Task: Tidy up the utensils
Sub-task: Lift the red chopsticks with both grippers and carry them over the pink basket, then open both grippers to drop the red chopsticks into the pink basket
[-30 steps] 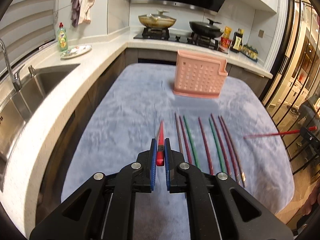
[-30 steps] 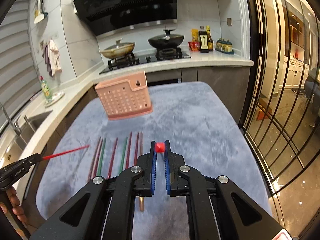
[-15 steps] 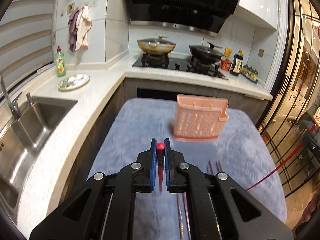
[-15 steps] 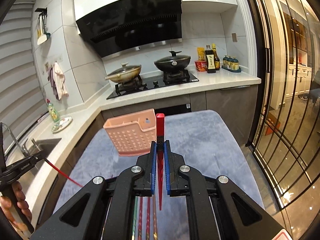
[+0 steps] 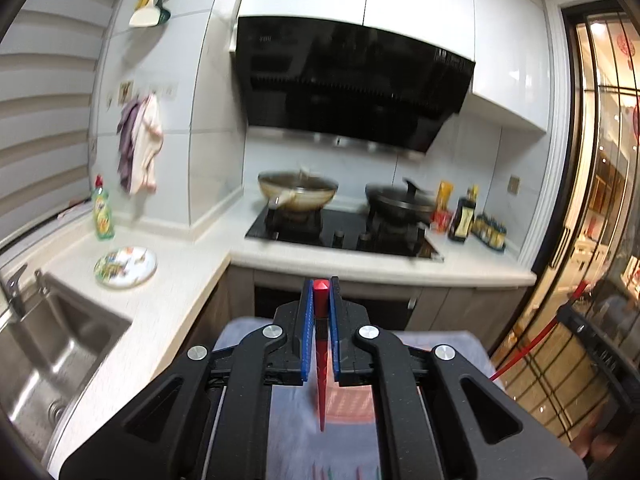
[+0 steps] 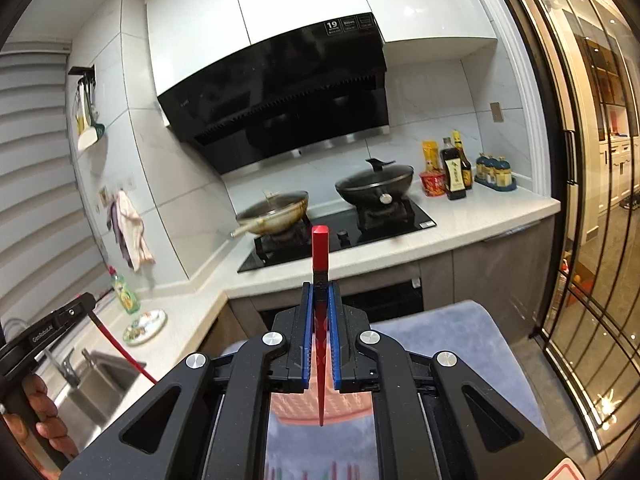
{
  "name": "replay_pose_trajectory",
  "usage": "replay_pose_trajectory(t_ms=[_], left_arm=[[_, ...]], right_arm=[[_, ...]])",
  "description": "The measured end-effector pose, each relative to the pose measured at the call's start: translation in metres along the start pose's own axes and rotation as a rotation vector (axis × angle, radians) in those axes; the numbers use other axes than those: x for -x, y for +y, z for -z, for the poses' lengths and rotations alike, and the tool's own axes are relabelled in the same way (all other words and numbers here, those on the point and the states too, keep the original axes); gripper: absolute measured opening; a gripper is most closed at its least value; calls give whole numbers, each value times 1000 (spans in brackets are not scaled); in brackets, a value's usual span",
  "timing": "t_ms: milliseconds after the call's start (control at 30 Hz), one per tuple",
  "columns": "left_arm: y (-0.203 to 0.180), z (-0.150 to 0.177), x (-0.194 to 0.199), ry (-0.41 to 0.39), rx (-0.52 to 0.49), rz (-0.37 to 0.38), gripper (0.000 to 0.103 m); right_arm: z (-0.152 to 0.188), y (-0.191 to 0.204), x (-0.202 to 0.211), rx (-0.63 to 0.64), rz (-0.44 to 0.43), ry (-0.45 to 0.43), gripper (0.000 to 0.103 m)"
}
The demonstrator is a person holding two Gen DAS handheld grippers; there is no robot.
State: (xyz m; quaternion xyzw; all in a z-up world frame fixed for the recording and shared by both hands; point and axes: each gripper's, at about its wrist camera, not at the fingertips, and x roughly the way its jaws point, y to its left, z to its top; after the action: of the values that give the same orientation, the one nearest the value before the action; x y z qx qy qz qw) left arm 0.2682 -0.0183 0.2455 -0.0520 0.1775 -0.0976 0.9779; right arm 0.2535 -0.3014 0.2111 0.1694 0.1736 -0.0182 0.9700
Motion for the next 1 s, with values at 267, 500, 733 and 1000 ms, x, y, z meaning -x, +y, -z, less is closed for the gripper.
replay_pose_trajectory(t_ms=[267, 500, 733, 1000], left_arm=[[-17, -20, -65, -28, 18, 38, 7], [-21, 7, -109, 37, 13, 37, 7], [-10, 45, -134, 125, 26, 22, 7], [-5, 66, -137, 161, 29, 14, 9]], right_arm=[[-11, 11, -66, -12, -27, 2, 7], [18, 3, -112, -15, -25, 81, 7], [52, -5, -137, -20, -12, 156, 7], [65, -4, -139, -14, -4, 183, 16]])
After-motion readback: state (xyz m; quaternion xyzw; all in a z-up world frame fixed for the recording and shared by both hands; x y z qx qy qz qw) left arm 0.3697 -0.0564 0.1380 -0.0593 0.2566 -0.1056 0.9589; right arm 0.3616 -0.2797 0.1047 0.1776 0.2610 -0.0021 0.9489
